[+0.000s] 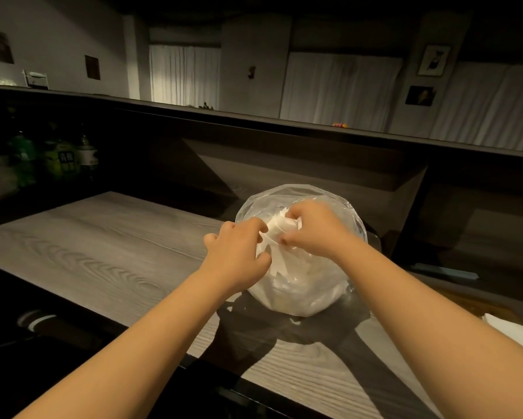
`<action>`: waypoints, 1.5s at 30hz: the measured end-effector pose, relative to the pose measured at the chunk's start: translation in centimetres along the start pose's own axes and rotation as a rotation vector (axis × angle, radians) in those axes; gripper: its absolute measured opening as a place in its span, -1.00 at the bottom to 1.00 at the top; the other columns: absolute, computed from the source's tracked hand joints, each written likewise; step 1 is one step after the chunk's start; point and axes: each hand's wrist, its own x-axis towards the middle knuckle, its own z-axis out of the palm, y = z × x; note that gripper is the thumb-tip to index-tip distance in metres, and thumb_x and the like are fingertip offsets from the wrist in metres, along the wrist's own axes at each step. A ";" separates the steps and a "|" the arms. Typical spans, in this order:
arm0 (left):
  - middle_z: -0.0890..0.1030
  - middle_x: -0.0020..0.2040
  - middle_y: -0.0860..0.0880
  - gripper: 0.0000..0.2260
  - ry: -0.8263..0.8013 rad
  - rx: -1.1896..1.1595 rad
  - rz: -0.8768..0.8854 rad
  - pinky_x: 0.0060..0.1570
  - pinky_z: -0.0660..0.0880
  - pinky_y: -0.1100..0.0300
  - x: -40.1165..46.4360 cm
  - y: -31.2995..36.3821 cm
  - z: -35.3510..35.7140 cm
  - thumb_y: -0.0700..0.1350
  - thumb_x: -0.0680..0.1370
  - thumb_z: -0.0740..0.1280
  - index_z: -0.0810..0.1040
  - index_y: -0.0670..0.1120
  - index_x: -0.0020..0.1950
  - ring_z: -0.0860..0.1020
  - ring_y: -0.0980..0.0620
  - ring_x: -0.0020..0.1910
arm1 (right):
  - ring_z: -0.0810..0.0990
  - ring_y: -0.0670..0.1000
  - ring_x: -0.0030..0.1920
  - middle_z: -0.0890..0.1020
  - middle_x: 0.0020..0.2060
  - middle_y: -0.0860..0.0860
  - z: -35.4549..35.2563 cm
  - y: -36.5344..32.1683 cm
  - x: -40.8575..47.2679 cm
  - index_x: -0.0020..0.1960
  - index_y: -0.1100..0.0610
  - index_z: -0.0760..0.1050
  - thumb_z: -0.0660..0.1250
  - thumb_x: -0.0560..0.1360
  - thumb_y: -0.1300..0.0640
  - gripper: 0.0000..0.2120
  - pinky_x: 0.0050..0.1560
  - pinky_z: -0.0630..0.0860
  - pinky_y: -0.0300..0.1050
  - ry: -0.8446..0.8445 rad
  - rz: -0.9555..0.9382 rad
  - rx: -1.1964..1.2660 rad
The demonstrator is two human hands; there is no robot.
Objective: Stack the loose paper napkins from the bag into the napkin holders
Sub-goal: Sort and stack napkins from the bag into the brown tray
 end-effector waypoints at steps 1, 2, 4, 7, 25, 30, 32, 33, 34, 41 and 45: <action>0.46 0.10 0.18 -0.66 0.007 -0.018 -0.002 0.11 0.14 0.05 0.0 0.0 0.0 0.03 0.58 0.28 0.36 0.12 0.35 0.36 0.05 0.28 | 0.55 0.01 -0.06 0.57 -0.11 -0.08 0.1 -0.1 -0.2 -0.10 -0.03 0.48 0.51 0.41 0.01 -0.79 -0.19 0.47 -0.16 -0.026 -0.015 0.105; 0.46 0.09 0.19 -0.67 0.010 -0.033 -0.008 0.11 0.14 0.05 0.1 0.0 -0.1 0.03 0.58 0.27 0.36 0.13 0.34 0.36 0.06 0.28 | 0.53 -0.01 -0.11 0.54 -0.16 -0.09 0.3 -0.2 -0.4 -0.05 -0.02 0.47 0.53 0.40 0.02 -0.74 -0.27 0.40 -0.22 -0.055 -0.014 0.159; 0.48 0.11 0.18 -0.67 0.013 -0.060 -0.023 0.13 0.15 0.05 0.1 0.1 0.0 0.04 0.59 0.28 0.36 0.13 0.34 0.35 0.07 0.28 | 0.49 -0.03 -0.09 0.55 -0.03 -0.04 0.5 -0.5 -0.8 0.30 0.09 0.43 0.55 0.38 -0.03 -0.42 -0.29 0.37 -0.27 -0.128 0.025 0.152; 0.47 0.10 0.18 -0.66 0.020 -0.097 -0.047 0.14 0.15 0.05 0.1 0.3 0.3 -0.02 0.58 0.28 0.35 0.12 0.35 0.36 0.07 0.28 | 0.53 -0.02 -0.09 0.55 0.12 0.04 1.3 -0.7 -1.2 0.45 0.20 0.30 0.54 0.37 -0.08 -0.20 -0.18 0.52 -0.22 -0.191 0.127 0.119; 0.63 0.20 -0.10 -0.73 -0.144 -1.568 -0.167 0.26 0.52 -0.01 -2.0 9.9 3.9 -0.05 0.58 0.35 0.50 -0.06 0.26 0.61 -0.04 0.18 | 0.70 0.06 0.01 0.71 -0.04 0.01 -4.0 7.1 -8.7 0.23 0.04 0.52 0.38 0.42 0.28 -0.60 -0.12 0.66 -0.01 0.185 0.014 1.507; 0.67 0.09 0.10 -0.79 -0.245 -1.416 -0.199 -0.01 0.57 0.19 -2.5 14.7 9.1 0.01 0.64 0.25 0.54 0.09 0.26 0.64 0.10 0.09 | 0.64 0.09 0.13 0.69 0.05 0.02 -1.2 11.2 -11.2 0.17 0.01 0.55 0.42 0.49 0.24 -0.71 0.15 0.57 0.14 0.380 0.311 1.352; 0.65 0.05 0.07 -0.84 -0.270 -1.345 -0.296 -0.11 0.57 0.21 -2.2 15.8 10.9 0.00 0.67 0.21 0.54 0.10 0.18 0.63 0.05 0.04 | 0.63 0.06 0.09 0.67 0.03 -0.01 -0.7 12.9 -11.6 0.12 -0.03 0.54 0.42 0.50 0.17 -0.76 0.15 0.58 0.12 0.445 0.409 1.293; 0.64 0.02 0.06 -0.87 -0.289 -1.320 -0.344 -0.17 0.56 0.21 -2.1 16.0 11.4 0.00 0.67 0.20 0.53 0.10 0.13 0.63 0.04 0.01 | 0.64 0.05 0.07 0.67 0.01 -0.02 -0.6 13.6 -11.7 0.12 -0.03 0.54 0.40 0.52 0.14 -0.80 0.11 0.60 0.08 0.476 0.442 1.270; 0.63 0.01 0.05 -0.88 -0.313 -1.310 -0.368 -0.20 0.55 0.21 -2.0 16.1 11.8 -0.01 0.67 0.20 0.53 0.10 0.10 0.62 0.04 -0.01 | 0.65 0.04 0.04 0.68 -0.01 -0.03 -0.6 14.3 -11.7 0.11 -0.02 0.56 0.38 0.54 0.11 -0.85 0.05 0.62 0.05 0.502 0.461 1.257; 0.66 0.10 -0.08 -0.78 -0.458 -1.167 -0.383 0.18 0.53 -0.11 -2.0 13.3 13.6 0.00 0.65 0.24 0.57 -0.01 0.22 0.60 -0.12 0.11 | 0.64 -0.07 0.01 0.67 0.01 -0.08 1.4 16.6 -12.0 0.14 -0.03 0.55 0.37 0.55 0.11 -0.82 -0.08 0.60 -0.09 0.497 0.511 1.068; 0.62 -0.02 -0.07 -0.90 -0.476 -1.144 -0.495 -0.21 0.50 0.14 -1.7 12.8 14.4 -0.07 0.65 0.23 0.53 0.02 0.01 0.59 -0.06 -0.05 | 0.65 -0.12 -0.01 0.62 -0.03 -0.23 0.6 16.5 -13.4 0.06 -0.20 0.48 0.38 0.53 0.09 -0.78 -0.12 0.62 -0.16 0.746 0.356 1.043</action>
